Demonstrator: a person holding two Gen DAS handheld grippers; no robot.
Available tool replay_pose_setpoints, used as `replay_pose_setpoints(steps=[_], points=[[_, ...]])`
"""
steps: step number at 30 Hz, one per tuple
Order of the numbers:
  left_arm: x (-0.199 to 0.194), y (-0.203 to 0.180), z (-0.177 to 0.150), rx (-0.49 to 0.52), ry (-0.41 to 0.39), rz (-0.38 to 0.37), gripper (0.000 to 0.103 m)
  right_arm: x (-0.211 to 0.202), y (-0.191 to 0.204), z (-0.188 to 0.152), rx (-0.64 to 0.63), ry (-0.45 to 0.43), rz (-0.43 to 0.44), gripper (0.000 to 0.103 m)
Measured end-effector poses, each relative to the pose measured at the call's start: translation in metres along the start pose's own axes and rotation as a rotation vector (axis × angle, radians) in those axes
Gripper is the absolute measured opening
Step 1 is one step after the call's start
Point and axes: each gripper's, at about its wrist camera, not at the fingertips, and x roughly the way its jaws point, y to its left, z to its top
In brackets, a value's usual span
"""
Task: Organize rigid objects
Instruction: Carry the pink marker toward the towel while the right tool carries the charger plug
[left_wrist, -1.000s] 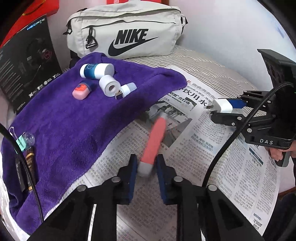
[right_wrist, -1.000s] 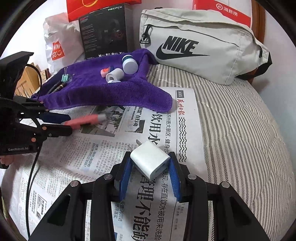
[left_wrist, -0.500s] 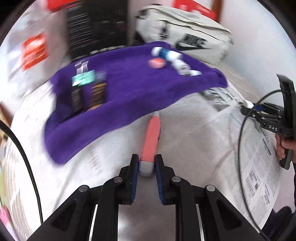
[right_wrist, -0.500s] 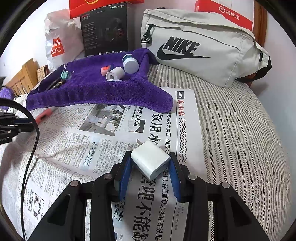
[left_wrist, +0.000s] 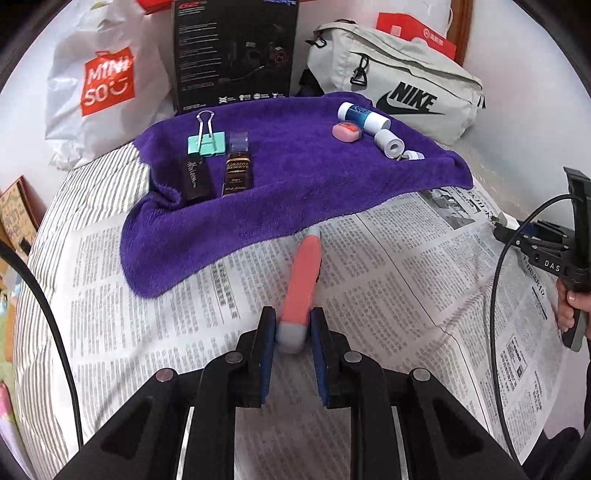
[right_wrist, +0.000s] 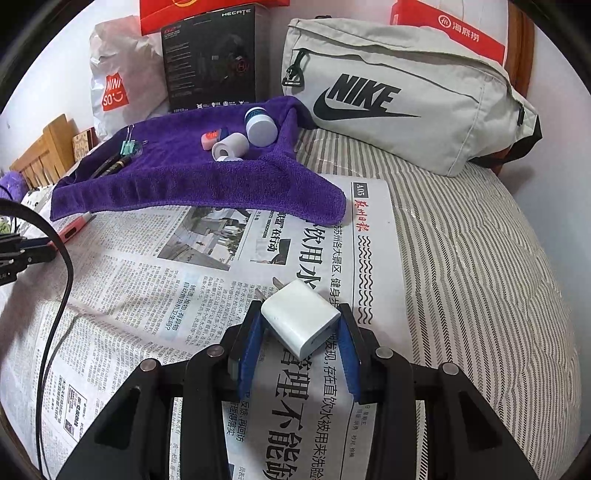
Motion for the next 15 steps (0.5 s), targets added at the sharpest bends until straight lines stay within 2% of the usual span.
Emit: replay_pose_setpoints(steps=[2, 6, 11, 15], points=[[0.004, -0.003, 0.006, 0.032, 0.013, 0.011, 0.021, 0.001, 0.000, 0.003, 0.018, 0.012, 0.023, 0.039], [0.012, -0.008, 0.015, 0.081, 0.017, 0.012, 0.038, 0.006, 0.015, 0.010, -0.009, 0.013, 0.049, 0.039], [0.018, -0.010, 0.022, 0.086, 0.007, 0.015, 0.039, 0.015, 0.047, 0.020, -0.062, 0.012, 0.093, 0.039], [0.018, -0.012, 0.018, 0.074, -0.044, 0.028, 0.039, 0.022, 0.069, 0.030, -0.092, 0.009, 0.138, 0.039]])
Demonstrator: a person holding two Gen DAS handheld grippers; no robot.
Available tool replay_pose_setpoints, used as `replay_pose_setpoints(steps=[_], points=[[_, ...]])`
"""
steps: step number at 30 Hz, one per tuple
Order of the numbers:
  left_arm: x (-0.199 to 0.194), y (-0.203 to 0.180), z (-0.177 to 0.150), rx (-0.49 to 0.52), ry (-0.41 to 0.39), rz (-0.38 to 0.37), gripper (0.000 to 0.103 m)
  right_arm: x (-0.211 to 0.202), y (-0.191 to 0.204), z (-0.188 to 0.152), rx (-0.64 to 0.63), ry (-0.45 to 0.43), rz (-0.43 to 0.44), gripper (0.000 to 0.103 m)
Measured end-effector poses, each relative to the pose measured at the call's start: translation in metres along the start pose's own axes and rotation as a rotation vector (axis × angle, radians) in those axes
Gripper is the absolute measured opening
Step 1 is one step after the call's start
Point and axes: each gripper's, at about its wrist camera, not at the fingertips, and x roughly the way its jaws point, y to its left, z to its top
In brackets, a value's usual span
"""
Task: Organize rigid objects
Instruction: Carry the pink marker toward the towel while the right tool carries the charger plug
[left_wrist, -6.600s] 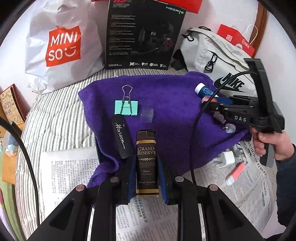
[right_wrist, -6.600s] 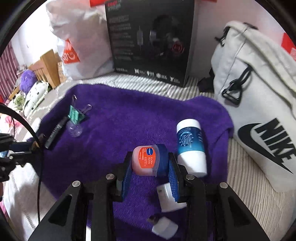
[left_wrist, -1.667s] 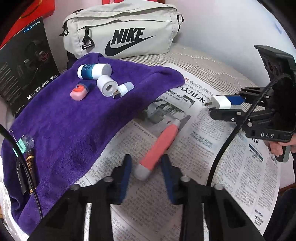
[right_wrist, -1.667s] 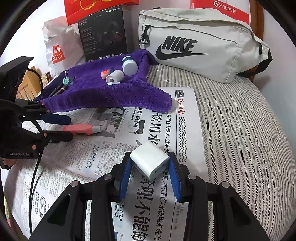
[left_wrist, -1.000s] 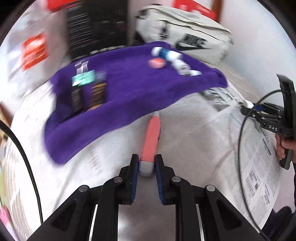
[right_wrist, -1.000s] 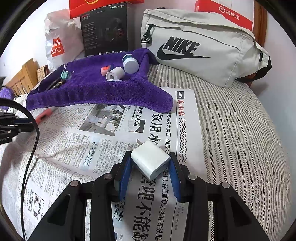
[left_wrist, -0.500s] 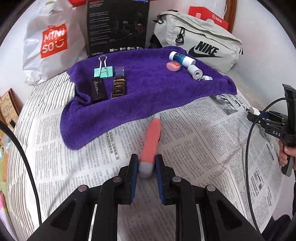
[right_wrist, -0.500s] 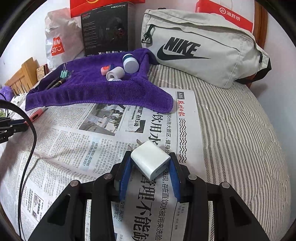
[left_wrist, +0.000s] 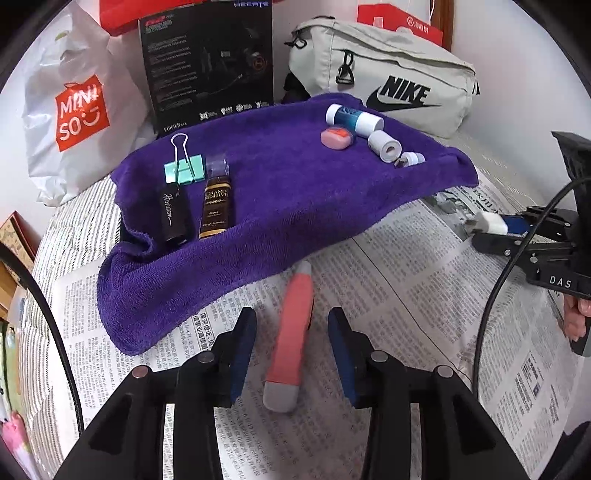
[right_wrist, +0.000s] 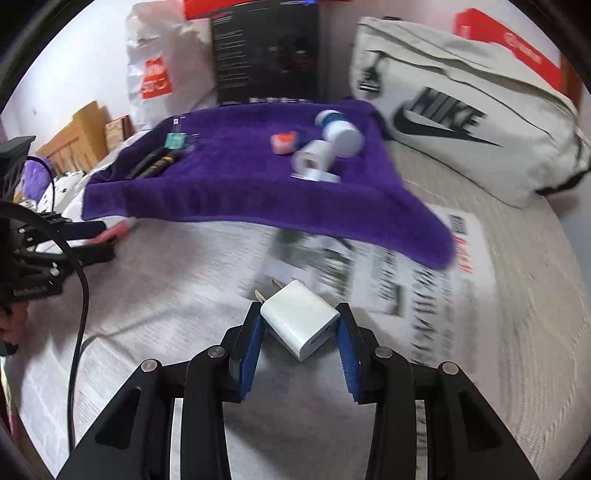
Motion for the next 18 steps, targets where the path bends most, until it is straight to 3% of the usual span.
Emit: replay_pose_setpoints(steps=[18], points=[[0.0005, -0.0002, -0.0025, -0.016, -0.020, -0.016, 0.046, 0.0078, 0.0110, 0.0047, -0.039, -0.019, -0.014, 0.041]])
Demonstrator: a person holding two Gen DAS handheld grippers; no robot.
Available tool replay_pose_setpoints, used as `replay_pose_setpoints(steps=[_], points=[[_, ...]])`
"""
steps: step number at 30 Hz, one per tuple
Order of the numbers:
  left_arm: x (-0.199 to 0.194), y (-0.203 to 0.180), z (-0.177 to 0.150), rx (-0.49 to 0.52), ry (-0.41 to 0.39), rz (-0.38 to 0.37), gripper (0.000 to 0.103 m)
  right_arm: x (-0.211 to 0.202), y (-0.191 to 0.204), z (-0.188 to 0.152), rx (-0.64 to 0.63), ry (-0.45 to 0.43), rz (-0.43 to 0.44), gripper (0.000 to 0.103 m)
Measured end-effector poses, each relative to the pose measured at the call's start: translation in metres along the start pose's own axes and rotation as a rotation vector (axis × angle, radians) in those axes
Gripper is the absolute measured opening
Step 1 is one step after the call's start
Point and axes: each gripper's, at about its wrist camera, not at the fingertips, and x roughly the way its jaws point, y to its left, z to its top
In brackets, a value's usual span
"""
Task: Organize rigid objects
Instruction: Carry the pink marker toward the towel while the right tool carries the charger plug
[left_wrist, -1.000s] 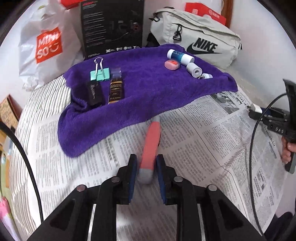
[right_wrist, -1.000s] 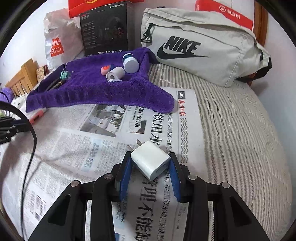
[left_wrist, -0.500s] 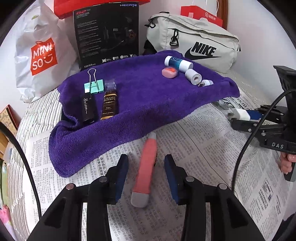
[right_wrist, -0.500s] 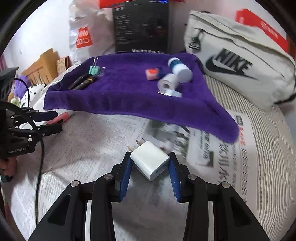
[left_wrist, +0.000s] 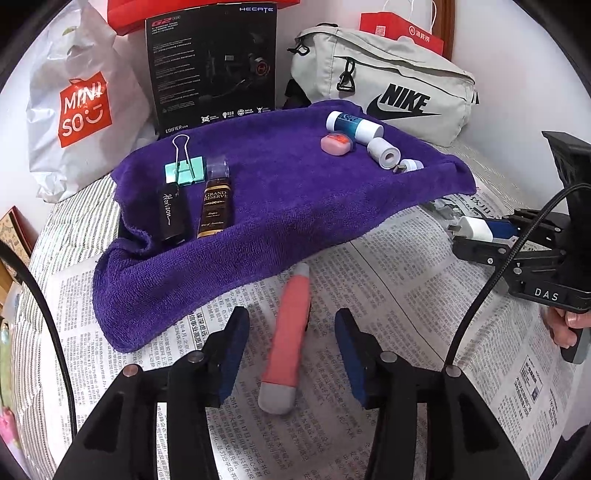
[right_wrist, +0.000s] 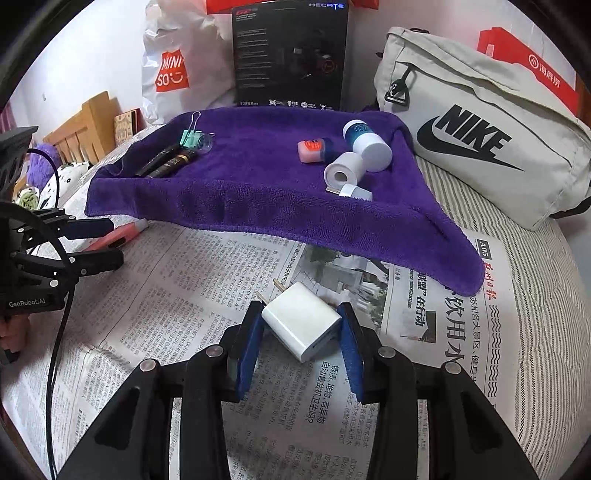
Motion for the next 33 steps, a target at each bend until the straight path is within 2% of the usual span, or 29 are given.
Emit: replay_pose_setpoints(steps=[6, 8, 9, 10, 11, 12, 16, 22, 28, 33], points=[[-0.001, -0.001, 0.001, 0.004, 0.000, 0.004, 0.045, 0.000, 0.000, 0.000, 0.001, 0.000, 0.001, 0.041], [-0.001, -0.002, 0.001, 0.011, -0.002, -0.005, 0.040, 0.000, 0.000, 0.000, 0.001, 0.000, 0.001, 0.041], [-0.001, -0.004, 0.001, 0.019, -0.003, -0.015, 0.031, 0.000, 0.000, 0.000, 0.001, 0.000, 0.000, 0.041], [-0.002, -0.006, 0.001, 0.023, -0.003, -0.024, 0.018, 0.000, 0.000, 0.000, 0.000, 0.000, -0.001, 0.041], [-0.003, -0.006, 0.001, 0.021, 0.001, -0.039, 0.016, 0.000, 0.000, 0.000, 0.000, 0.000, -0.003, 0.041], [-0.004, -0.007, 0.000, 0.012, 0.004, -0.065, 0.016, -0.001, 0.000, 0.000, -0.001, 0.000, -0.004, 0.041], [-0.005, -0.005, -0.002, -0.005, -0.002, -0.081, 0.016, 0.000, 0.000, 0.000, -0.002, 0.000, -0.005, 0.040], [-0.006, -0.011, -0.001, 0.013, 0.002, -0.043, 0.017, -0.001, 0.001, 0.000, -0.003, 0.000, -0.006, 0.040], [-0.006, -0.006, 0.001, -0.029, 0.047, -0.072, 0.016, 0.000, 0.001, 0.000, -0.006, 0.000, -0.010, 0.040], [-0.009, -0.008, -0.001, -0.032, 0.061, -0.059, 0.016, 0.000, 0.001, 0.000, -0.006, 0.000, -0.009, 0.040]])
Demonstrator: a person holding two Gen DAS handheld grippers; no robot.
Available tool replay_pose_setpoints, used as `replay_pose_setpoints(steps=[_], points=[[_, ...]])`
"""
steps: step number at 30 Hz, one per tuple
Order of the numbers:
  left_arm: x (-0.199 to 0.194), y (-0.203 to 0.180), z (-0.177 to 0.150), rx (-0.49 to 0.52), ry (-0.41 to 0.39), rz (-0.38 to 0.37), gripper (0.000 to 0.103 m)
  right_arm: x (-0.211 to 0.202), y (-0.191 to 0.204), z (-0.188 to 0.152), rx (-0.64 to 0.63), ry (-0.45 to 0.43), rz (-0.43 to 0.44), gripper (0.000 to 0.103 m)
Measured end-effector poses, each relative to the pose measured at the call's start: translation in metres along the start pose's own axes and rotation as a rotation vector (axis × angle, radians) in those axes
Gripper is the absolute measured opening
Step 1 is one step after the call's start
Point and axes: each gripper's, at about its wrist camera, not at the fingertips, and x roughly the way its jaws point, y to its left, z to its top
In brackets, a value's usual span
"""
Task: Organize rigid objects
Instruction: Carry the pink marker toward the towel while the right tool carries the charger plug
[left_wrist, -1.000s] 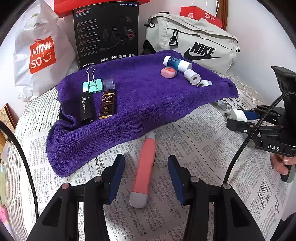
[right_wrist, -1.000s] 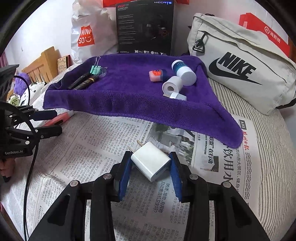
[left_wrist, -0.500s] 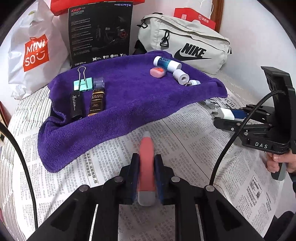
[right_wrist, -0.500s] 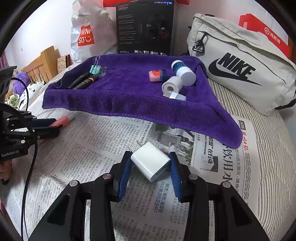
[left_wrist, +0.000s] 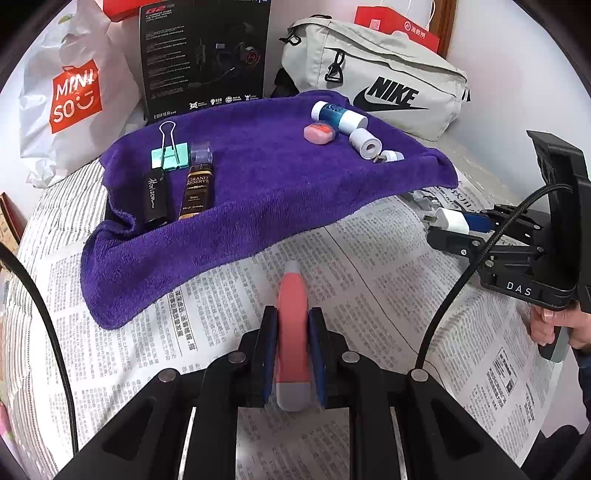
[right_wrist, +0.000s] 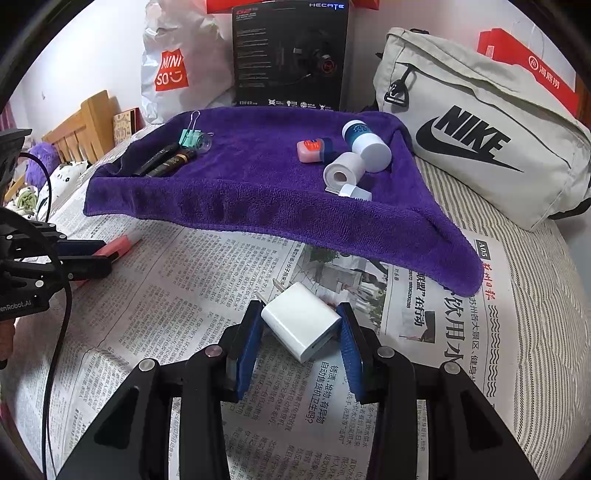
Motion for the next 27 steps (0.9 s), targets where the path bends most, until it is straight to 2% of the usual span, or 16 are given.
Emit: replay_pose_setpoints(steps=[8, 13, 20, 27], points=[[-0.005, 0.006, -0.001, -0.078, 0.014, 0.009, 0.017, -0.003, -0.002, 0.000, 0.007, 0.005, 0.036, 0.039], [-0.007, 0.008, -0.002, -0.087, 0.012, 0.033, 0.017, -0.012, -0.008, -0.004, 0.025, 0.011, 0.090, 0.039], [-0.014, 0.015, 0.000, -0.105, -0.013, 0.058, 0.017, -0.015, -0.014, -0.005, 0.032, 0.016, 0.100, 0.039], [-0.021, 0.020, 0.002, -0.115, -0.033, 0.049, 0.017, -0.016, -0.010, 0.000, 0.015, 0.014, 0.107, 0.039]])
